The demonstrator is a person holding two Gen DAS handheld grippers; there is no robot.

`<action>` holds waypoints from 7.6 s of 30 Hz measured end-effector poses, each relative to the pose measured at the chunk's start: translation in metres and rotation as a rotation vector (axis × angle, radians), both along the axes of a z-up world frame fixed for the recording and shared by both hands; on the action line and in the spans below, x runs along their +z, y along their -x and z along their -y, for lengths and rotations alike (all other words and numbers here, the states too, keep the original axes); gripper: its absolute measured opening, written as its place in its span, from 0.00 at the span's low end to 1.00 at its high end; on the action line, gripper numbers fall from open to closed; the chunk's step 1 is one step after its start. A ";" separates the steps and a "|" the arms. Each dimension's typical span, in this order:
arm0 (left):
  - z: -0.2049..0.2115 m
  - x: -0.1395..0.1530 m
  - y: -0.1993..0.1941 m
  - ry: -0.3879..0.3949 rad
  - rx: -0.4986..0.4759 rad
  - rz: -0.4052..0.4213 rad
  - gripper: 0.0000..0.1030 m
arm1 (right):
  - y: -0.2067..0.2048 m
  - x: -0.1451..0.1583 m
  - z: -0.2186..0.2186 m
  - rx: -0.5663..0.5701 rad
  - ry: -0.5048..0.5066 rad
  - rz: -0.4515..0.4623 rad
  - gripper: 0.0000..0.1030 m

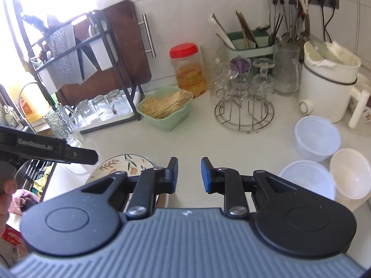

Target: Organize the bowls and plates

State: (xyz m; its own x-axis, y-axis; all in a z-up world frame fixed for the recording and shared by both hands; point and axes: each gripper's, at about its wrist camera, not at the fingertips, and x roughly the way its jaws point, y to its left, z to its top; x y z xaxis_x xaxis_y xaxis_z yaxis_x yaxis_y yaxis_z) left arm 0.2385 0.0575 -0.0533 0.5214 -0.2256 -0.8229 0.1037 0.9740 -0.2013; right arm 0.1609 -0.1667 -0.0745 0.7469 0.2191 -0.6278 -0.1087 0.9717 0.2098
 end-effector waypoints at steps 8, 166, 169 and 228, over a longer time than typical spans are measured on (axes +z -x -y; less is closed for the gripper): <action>0.015 0.009 0.024 -0.004 0.024 0.024 0.85 | 0.017 0.017 0.018 0.023 -0.005 0.033 0.25; 0.181 -0.113 -0.102 0.117 -0.106 -0.344 0.29 | -0.070 -0.099 0.153 -0.014 -0.269 -0.478 0.21; 0.163 -0.118 -0.101 0.115 -0.071 -0.356 0.29 | -0.076 -0.104 0.139 0.011 -0.272 -0.490 0.21; 0.162 0.021 -0.041 0.001 -0.265 0.156 0.76 | -0.016 0.021 0.112 -0.197 -0.030 0.034 0.46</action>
State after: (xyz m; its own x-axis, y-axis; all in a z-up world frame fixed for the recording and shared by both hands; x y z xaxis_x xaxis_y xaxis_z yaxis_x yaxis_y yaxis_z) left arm 0.2791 -0.1049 -0.0324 0.5642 -0.3720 -0.7371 0.3843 0.9085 -0.1643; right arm 0.1767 -0.2791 -0.0534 0.7979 0.0850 -0.5968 0.0752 0.9682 0.2385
